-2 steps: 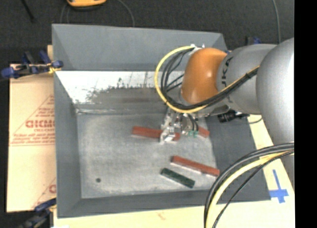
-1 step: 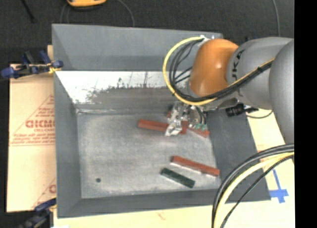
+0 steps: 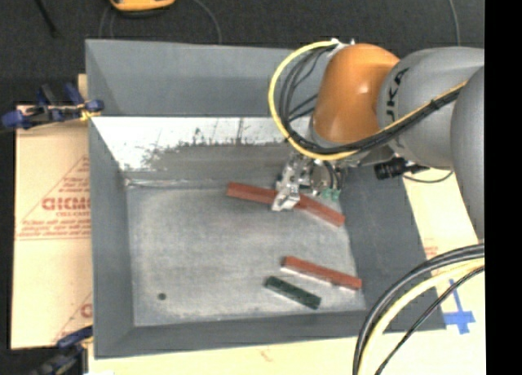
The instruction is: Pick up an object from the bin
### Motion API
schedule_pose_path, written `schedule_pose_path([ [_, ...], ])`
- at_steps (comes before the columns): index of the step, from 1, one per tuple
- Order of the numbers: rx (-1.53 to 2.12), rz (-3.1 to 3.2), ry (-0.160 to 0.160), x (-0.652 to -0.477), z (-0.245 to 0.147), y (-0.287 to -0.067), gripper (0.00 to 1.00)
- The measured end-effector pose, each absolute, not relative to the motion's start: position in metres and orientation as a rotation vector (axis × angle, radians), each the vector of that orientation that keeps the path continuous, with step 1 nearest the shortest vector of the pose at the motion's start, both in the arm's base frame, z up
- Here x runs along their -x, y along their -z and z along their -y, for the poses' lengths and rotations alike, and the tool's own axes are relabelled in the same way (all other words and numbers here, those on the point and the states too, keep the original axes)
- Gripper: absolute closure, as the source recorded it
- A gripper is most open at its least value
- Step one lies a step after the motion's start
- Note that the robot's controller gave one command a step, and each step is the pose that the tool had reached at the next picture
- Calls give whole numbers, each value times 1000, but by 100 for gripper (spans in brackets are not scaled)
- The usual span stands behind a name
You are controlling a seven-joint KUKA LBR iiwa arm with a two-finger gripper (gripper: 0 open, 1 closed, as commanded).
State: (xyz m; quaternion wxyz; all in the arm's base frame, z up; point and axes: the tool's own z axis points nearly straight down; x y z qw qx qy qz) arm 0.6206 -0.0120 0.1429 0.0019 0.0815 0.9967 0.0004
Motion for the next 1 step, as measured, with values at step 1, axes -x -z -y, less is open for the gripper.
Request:
schedule_pose_path([
  [1,-276,-3131,-2,-622,10,-191,100],
])
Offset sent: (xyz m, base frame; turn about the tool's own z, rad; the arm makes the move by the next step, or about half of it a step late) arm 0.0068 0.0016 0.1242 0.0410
